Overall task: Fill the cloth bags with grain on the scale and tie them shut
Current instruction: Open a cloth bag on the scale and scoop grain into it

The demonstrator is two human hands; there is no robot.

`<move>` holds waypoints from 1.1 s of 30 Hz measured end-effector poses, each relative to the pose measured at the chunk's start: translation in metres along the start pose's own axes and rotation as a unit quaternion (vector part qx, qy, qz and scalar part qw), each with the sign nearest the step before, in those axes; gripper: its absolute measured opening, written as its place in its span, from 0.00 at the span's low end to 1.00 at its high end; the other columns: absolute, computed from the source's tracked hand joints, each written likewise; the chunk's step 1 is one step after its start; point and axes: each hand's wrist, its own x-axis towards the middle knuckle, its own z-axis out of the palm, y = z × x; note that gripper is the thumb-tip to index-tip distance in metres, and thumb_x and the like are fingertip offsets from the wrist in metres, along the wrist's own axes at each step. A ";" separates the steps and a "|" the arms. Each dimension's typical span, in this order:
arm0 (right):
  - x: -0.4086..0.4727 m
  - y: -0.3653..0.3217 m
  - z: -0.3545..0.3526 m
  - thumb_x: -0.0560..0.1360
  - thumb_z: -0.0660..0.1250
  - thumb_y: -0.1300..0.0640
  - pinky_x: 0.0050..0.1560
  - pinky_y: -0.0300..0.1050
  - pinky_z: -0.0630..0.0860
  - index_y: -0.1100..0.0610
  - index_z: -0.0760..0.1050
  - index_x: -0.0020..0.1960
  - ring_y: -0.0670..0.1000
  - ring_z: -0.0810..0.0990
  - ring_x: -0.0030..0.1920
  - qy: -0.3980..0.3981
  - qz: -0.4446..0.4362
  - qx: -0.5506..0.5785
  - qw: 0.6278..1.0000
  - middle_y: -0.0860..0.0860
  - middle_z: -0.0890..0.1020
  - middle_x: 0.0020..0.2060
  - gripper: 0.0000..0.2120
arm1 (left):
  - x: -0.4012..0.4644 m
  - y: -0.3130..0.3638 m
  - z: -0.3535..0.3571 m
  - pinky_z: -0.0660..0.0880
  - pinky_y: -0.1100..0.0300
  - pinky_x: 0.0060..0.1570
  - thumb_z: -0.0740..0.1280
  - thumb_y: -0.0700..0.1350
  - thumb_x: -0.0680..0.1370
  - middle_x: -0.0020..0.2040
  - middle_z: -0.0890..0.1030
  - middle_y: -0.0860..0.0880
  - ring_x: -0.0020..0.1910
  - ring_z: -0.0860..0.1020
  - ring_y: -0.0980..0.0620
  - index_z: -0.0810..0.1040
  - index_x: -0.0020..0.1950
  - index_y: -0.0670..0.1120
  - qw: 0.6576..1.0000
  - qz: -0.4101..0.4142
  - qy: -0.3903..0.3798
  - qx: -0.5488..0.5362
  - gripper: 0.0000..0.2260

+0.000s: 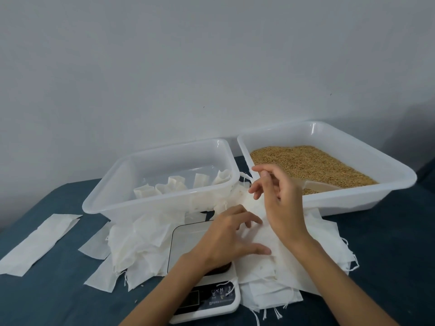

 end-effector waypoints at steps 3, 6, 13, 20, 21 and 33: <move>0.000 0.001 0.001 0.85 0.59 0.60 0.39 0.46 0.79 0.55 0.79 0.55 0.53 0.81 0.35 0.001 -0.001 -0.002 1.000 0.51 0.82 0.33 0.09 | 0.000 -0.002 0.000 0.68 0.67 0.47 0.81 0.56 0.71 0.48 0.77 0.56 0.45 0.72 0.61 0.87 0.58 0.53 1.000 0.016 0.004 -0.012 0.17; 0.000 0.001 0.001 0.85 0.59 0.60 0.39 0.43 0.78 0.55 0.79 0.55 0.52 0.81 0.35 0.002 0.000 -0.002 1.000 0.51 0.82 0.33 0.09 | 0.000 -0.001 -0.001 0.68 0.67 0.45 0.79 0.49 0.75 0.46 0.78 0.56 0.43 0.73 0.58 0.88 0.53 0.51 0.999 0.025 0.016 -0.031 0.09; 0.000 0.000 0.001 0.85 0.60 0.60 0.39 0.47 0.79 0.56 0.79 0.55 0.53 0.81 0.35 0.006 -0.003 -0.001 1.000 0.50 0.82 0.33 0.09 | -0.002 -0.001 -0.001 0.68 0.70 0.49 0.72 0.37 0.74 0.54 0.78 0.55 0.46 0.75 0.54 0.83 0.63 0.54 0.999 0.041 0.001 -0.023 0.20; 0.001 0.003 0.001 0.85 0.60 0.60 0.39 0.44 0.78 0.54 0.79 0.54 0.53 0.81 0.35 0.012 -0.003 0.001 1.000 0.51 0.82 0.33 0.09 | 0.005 0.011 0.008 0.69 0.69 0.46 0.72 0.34 0.74 0.49 0.80 0.51 0.42 0.74 0.57 0.86 0.56 0.48 0.993 0.102 0.054 -0.036 0.15; 0.001 0.003 0.001 0.85 0.60 0.60 0.39 0.44 0.78 0.54 0.79 0.54 0.53 0.81 0.35 0.015 -0.005 -0.001 1.000 0.51 0.82 0.33 0.09 | 0.005 0.012 0.009 0.69 0.69 0.46 0.72 0.33 0.75 0.48 0.80 0.50 0.42 0.74 0.58 0.88 0.54 0.47 0.992 0.106 0.060 -0.037 0.13; -0.002 0.002 0.001 0.84 0.59 0.62 0.40 0.52 0.79 0.57 0.79 0.55 0.53 0.81 0.36 -0.003 -0.010 -0.016 1.000 0.50 0.82 0.34 0.09 | 0.011 -0.024 -0.020 0.72 0.57 0.40 0.70 0.33 0.80 0.41 0.82 0.54 0.37 0.73 0.54 0.84 0.46 0.43 0.951 -0.098 0.222 -0.192 0.07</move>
